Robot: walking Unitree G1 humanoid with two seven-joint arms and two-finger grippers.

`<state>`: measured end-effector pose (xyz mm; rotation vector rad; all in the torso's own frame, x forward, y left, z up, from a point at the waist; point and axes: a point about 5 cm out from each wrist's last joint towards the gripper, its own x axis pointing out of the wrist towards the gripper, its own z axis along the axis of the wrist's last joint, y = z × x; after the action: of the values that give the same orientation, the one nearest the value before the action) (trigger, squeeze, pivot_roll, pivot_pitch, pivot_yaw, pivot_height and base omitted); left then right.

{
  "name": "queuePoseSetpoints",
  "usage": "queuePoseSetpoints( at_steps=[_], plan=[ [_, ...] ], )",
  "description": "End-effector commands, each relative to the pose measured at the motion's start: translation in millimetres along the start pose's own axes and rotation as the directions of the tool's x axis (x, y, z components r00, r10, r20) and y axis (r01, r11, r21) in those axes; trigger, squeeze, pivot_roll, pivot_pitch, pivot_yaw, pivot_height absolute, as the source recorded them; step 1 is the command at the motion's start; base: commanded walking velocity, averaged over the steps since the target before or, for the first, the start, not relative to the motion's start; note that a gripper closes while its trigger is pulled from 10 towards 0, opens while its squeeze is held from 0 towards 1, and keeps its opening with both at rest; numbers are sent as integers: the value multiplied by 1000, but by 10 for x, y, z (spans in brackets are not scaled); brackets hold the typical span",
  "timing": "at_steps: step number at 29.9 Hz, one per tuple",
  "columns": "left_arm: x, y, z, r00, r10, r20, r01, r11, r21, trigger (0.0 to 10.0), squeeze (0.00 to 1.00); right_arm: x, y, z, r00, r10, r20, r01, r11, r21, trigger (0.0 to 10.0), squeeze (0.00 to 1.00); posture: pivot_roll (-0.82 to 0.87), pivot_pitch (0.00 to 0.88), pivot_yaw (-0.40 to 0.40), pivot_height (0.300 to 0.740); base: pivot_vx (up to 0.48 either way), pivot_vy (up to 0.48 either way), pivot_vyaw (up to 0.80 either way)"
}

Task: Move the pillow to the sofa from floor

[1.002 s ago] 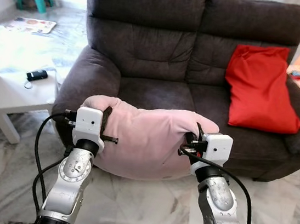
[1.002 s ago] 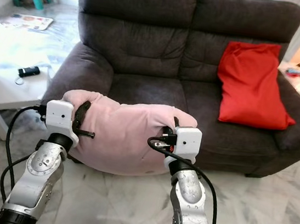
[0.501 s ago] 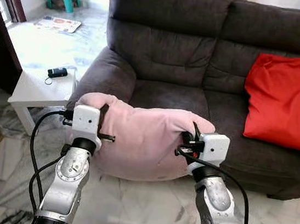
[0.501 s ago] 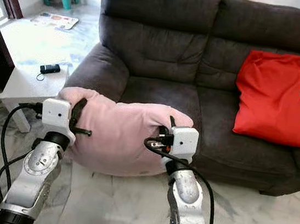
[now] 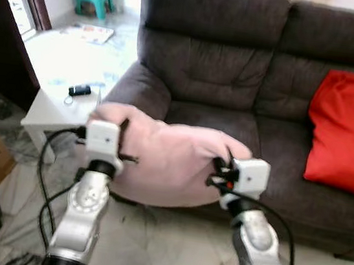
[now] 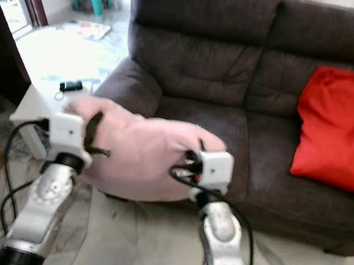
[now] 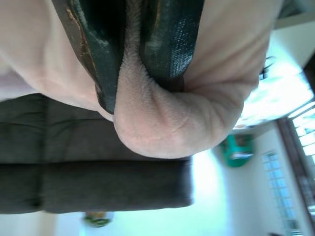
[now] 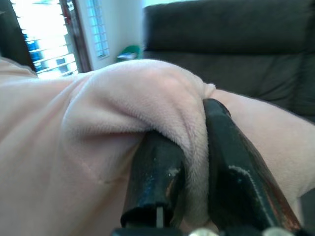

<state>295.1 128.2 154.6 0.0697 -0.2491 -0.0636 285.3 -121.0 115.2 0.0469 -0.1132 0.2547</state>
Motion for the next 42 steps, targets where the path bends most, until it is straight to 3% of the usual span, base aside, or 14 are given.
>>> queuePoseSetpoints(
  at_steps=[1, 15, 19, 26, 34, 42],
  plan=[
    [25, -64, 81, 998, -53, 44, 52, 999, 7, 10000, 0, 98, 193, 191, 993, 74, 95, -76, 997, 11, 10000, 0, -7, 0, -39, 740, 0, 0, 0],
    [18, -78, 63, 997, -64, 38, 64, 998, -9, 10000, 0, 118, 125, 208, 995, 21, 102, -24, 999, 26, 10000, 0, -7, 0, -39, 740, 0, 0, 0],
    [13, -74, 53, 998, -61, 31, 62, 998, -7, 10000, 0, 124, 104, 189, 996, 8, 85, -10, 1000, 21, 10000, 0, -6, 0, -40, 740, 0, 315, -800],
    [9, -67, 49, 998, -59, 28, 59, 998, -6, 10000, 0, 131, 102, 202, 996, 5, 94, -5, 1000, 7, 10000, 0, -4, 0, -42, 740, 0, 337, 0],
    [11, -61, 50, 998, -59, 28, 59, 998, -5, 10000, 0, 140, 113, 204, 996, 5, 92, -10, 999, 49, 10000, 0, -7, 0, -39, 740, 0, 338, -98],
    [17, -56, 57, 998, -60, 28, 60, 998, -3, 10000, 0, 148, 125, 211, 995, 6, 98, -7, 1000, 18, 10000, 0, -3, 2, -37, 740, 0, 374, -295]
  ],
)
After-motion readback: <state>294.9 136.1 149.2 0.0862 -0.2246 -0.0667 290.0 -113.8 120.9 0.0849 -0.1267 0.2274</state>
